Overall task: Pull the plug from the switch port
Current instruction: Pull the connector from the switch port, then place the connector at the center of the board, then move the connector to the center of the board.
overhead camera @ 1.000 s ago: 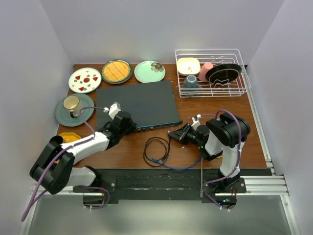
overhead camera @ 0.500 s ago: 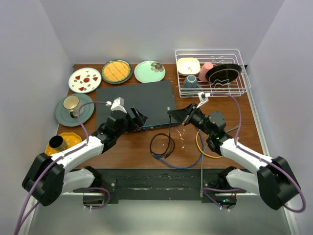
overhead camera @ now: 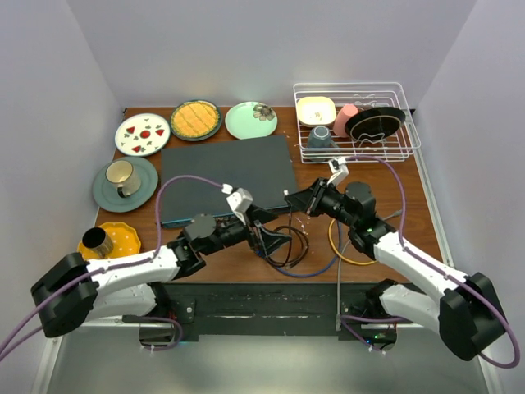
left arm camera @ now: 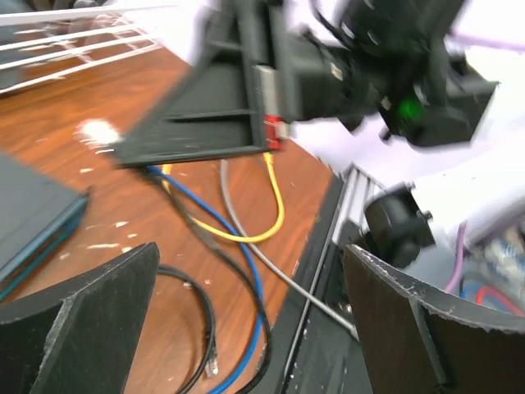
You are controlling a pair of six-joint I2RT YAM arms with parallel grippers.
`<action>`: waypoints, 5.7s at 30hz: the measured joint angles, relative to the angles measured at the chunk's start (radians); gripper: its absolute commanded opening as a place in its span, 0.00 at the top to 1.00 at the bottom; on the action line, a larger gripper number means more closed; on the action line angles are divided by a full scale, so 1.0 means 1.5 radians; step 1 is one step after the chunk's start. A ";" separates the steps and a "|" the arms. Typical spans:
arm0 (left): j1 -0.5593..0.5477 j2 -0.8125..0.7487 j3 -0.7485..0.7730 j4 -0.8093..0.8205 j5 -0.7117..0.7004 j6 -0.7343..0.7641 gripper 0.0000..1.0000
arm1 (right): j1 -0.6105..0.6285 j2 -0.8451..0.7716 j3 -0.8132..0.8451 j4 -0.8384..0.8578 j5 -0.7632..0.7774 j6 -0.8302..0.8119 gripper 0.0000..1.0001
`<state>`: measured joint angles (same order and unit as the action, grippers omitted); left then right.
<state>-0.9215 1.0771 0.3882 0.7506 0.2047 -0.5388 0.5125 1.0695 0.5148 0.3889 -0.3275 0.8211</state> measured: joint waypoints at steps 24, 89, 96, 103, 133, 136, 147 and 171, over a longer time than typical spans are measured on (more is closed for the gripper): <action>-0.106 0.247 0.144 -0.061 -0.127 0.069 1.00 | 0.000 -0.233 0.121 -0.209 0.069 -0.079 0.40; -0.026 -0.232 -0.010 -0.541 -0.518 -0.269 0.01 | 0.090 -0.075 -0.016 -0.261 0.138 -0.181 0.67; -0.027 -0.311 -0.060 -0.614 -0.556 -0.333 0.01 | 0.246 0.073 0.007 -0.227 0.133 -0.214 0.73; -0.027 -0.269 -0.067 -0.635 -0.554 -0.362 0.01 | 0.284 0.228 0.006 -0.153 0.133 -0.195 0.75; -0.027 -0.262 -0.105 -0.602 -0.527 -0.392 0.01 | 0.015 0.076 0.024 -0.463 0.384 -0.022 1.00; -0.027 -0.262 -0.105 -0.602 -0.526 -0.399 0.01 | -0.064 0.067 0.031 -0.482 0.386 -0.025 1.00; -0.027 -0.244 -0.105 -0.596 -0.510 -0.401 0.01 | -0.310 0.276 0.162 -0.436 0.363 -0.034 0.82; -0.027 -0.283 -0.055 -0.663 -0.557 -0.362 0.00 | 0.104 0.079 0.037 -0.207 0.250 -0.103 0.56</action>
<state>-0.9623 0.6533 0.3050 -0.2443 -0.6308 -1.0824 0.6682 1.1877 0.5705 0.0792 0.0479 0.6662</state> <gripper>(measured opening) 0.997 0.424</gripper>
